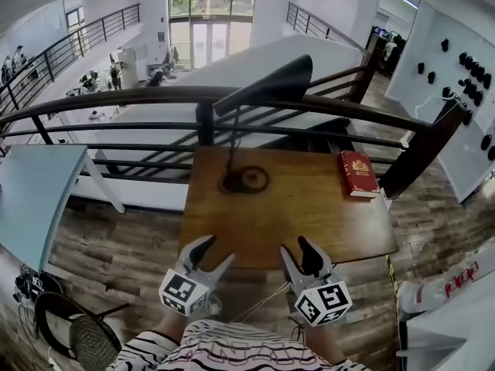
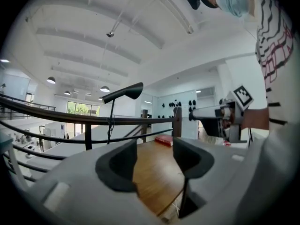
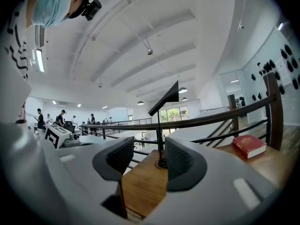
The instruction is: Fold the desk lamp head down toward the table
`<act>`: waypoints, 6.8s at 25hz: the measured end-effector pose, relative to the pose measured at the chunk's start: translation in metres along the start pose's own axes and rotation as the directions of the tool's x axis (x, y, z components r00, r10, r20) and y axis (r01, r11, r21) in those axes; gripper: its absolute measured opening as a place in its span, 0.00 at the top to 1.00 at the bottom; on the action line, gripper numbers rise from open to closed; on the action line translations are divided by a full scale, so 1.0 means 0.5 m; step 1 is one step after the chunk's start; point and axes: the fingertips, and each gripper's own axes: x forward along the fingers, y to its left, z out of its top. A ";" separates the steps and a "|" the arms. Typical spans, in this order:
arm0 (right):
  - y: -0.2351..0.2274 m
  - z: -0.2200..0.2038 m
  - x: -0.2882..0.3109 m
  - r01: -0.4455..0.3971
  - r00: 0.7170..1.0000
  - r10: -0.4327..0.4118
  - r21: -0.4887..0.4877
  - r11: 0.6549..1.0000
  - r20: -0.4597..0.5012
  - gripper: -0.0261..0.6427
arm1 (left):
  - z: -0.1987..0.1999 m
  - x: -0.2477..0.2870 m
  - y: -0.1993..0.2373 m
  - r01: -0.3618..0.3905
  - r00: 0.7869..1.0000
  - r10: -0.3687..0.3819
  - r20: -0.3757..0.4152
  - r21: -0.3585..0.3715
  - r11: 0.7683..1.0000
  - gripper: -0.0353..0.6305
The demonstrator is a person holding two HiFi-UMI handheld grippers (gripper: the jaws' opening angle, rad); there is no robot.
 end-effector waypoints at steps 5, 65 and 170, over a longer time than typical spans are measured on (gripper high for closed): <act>-0.005 0.020 0.133 0.023 1.000 -0.022 -0.011 1.000 0.014 0.67 | 0.006 0.033 0.130 0.016 1.000 -0.016 -0.003 -0.012 1.000 0.59; -0.411 0.628 0.687 0.024 0.968 0.128 -0.589 0.808 0.215 0.67 | 0.102 0.625 0.586 -0.158 0.987 0.157 0.027 0.066 0.985 0.65; -0.411 0.029 0.633 0.002 1.000 -0.005 0.242 0.970 0.010 0.76 | 0.055 0.521 0.530 -0.058 0.996 0.066 0.054 -0.140 0.988 0.71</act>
